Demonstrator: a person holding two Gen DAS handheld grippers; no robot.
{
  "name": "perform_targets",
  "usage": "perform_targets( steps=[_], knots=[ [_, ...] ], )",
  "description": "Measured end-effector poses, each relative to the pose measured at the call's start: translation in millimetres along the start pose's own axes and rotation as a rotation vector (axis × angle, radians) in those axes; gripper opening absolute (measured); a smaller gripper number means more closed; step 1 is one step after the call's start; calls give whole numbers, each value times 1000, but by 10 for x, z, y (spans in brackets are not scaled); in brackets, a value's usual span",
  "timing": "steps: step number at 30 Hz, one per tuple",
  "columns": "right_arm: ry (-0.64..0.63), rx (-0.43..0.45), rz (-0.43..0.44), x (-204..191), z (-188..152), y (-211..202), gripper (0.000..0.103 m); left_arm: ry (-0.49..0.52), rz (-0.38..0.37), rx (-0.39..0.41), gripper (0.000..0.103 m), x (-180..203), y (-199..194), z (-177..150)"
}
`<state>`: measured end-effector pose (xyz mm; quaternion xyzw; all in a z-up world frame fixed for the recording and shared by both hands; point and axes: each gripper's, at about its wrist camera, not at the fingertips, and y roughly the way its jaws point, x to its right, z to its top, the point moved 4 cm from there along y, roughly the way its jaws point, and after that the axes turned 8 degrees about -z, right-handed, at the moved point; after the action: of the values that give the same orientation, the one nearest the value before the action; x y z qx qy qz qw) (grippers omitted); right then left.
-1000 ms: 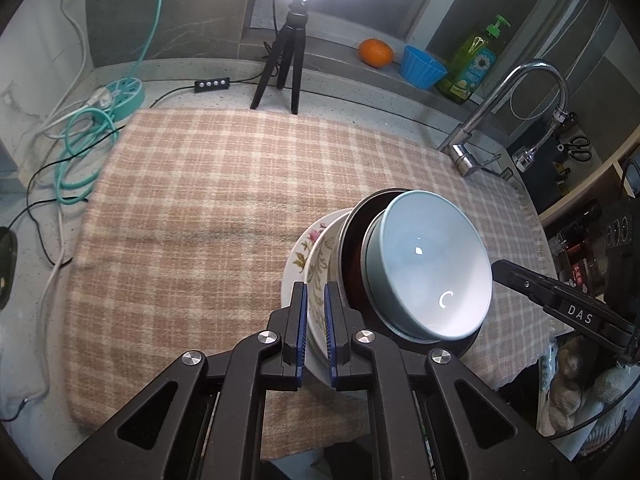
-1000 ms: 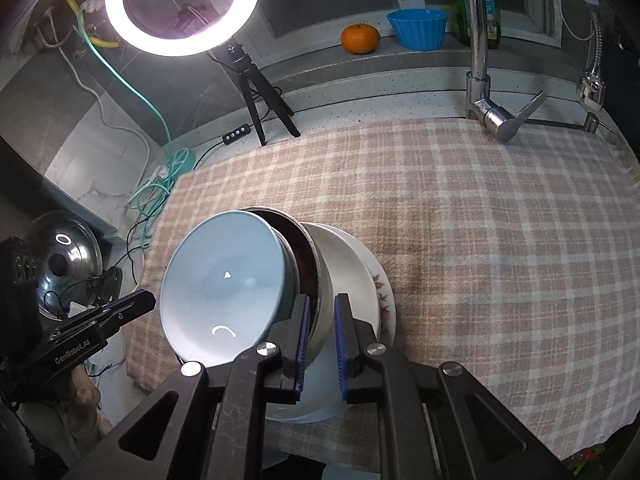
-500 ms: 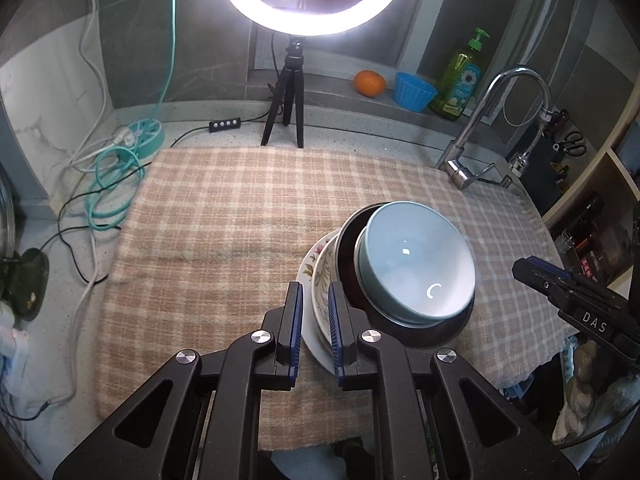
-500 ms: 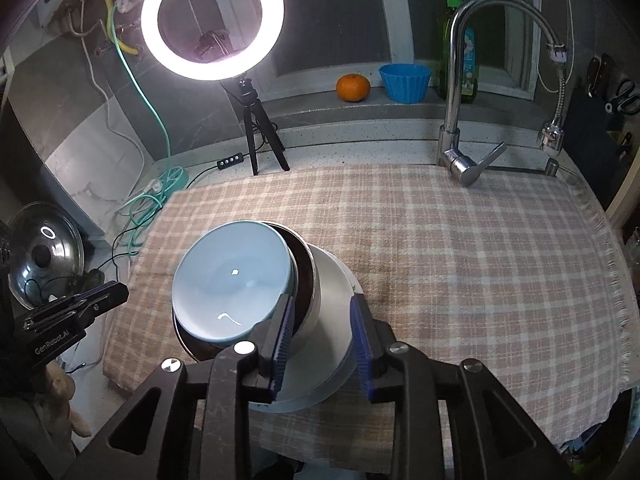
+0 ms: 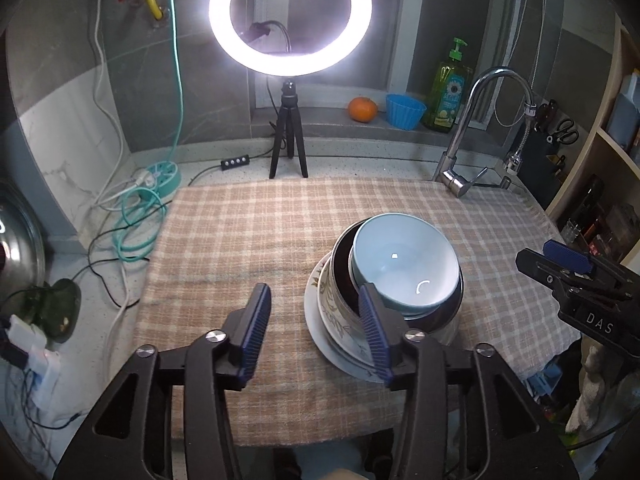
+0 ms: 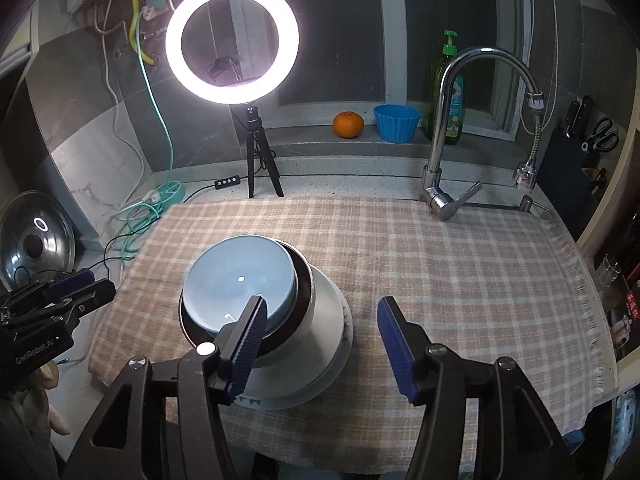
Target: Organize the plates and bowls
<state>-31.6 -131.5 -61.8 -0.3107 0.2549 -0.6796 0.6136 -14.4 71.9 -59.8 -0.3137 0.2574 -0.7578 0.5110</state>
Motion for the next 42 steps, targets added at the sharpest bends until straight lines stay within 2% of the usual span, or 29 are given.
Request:
perform_targets(
  steps=[1, 5, 7, 9, 16, 42],
  knots=[
    [-1, 10, -2, -10, -2, -27, 63, 4, 2, 4, 48, 9, -19, -8],
    [4, 47, -18, -30, -7, -131, 65, 11, 2, 11, 51, 39, -75, -21],
    [18, 65, -24, -21, -14, -184, 76, 12, 5, 18, 55, 45, -95, -17],
    [32, 84, -34, -5, -14, -206, 79, 15, 10, 27, 55, 54, -121, -13],
    [48, 90, -46, 30, 0, -211, 80, 14, 5, 43, 62, 75, -154, 13],
    [43, 96, -63, 81, 34, -174, 81, 18, -3, 49, 62, 135, -116, 53]
  ],
)
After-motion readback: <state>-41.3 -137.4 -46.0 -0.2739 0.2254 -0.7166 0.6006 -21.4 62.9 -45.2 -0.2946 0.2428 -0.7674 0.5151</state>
